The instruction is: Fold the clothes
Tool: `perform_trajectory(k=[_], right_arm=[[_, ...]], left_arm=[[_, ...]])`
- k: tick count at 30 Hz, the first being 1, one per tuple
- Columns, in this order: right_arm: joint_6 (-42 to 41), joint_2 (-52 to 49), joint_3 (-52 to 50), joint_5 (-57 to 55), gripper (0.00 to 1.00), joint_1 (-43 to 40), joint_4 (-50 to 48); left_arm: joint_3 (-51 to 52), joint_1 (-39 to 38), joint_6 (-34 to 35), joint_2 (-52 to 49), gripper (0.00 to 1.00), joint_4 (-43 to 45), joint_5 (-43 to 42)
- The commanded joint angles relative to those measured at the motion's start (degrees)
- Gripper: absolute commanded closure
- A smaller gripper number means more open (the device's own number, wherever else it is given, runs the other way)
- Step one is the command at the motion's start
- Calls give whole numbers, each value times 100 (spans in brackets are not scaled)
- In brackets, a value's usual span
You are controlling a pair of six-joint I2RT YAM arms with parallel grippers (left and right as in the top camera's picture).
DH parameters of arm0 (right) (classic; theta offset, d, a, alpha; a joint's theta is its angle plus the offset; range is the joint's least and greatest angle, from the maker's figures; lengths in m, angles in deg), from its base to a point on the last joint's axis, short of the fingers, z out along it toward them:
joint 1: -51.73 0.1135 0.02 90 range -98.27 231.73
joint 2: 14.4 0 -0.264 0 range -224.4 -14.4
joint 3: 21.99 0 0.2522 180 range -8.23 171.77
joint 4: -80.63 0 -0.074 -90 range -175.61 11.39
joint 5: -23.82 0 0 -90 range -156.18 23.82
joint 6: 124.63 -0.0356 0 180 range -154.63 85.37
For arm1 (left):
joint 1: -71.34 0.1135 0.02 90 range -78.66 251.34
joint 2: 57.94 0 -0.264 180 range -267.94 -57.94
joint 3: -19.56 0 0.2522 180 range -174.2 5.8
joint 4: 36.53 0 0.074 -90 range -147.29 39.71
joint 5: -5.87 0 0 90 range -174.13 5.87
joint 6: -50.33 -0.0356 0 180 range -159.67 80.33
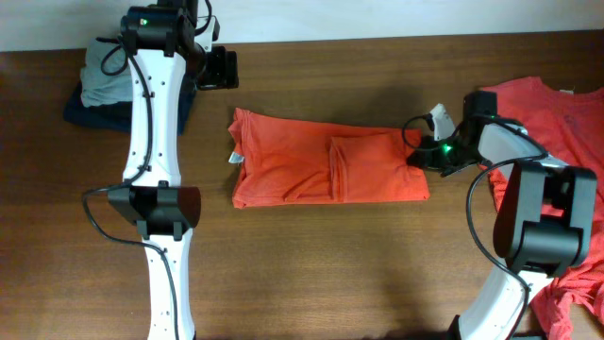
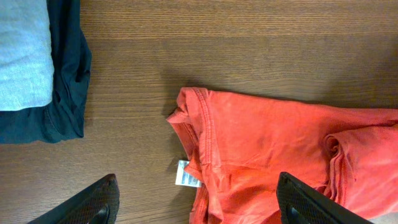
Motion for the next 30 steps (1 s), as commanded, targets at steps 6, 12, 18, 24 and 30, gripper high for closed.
perform_trajectory(k=[6, 12, 18, 24, 30], right_arm=[[0, -111, 1117, -74, 96, -1233, 997], [299, -111, 2055, -72, 96, -1816, 1921], [433, -105, 3241, -74, 96, -1510, 2789], [197, -105, 4262, -348, 96, -662, 3285], [101, -114, 4323, -1307, 96, 581, 3279]], left_arm=[[-105, 11, 11, 13, 19, -42, 46], [-105, 13, 11, 13, 19, -42, 48], [-105, 13, 11, 13, 18, 35, 157], [-105, 15, 9, 13, 14, 109, 369], [-105, 15, 9, 13, 14, 186, 369]])
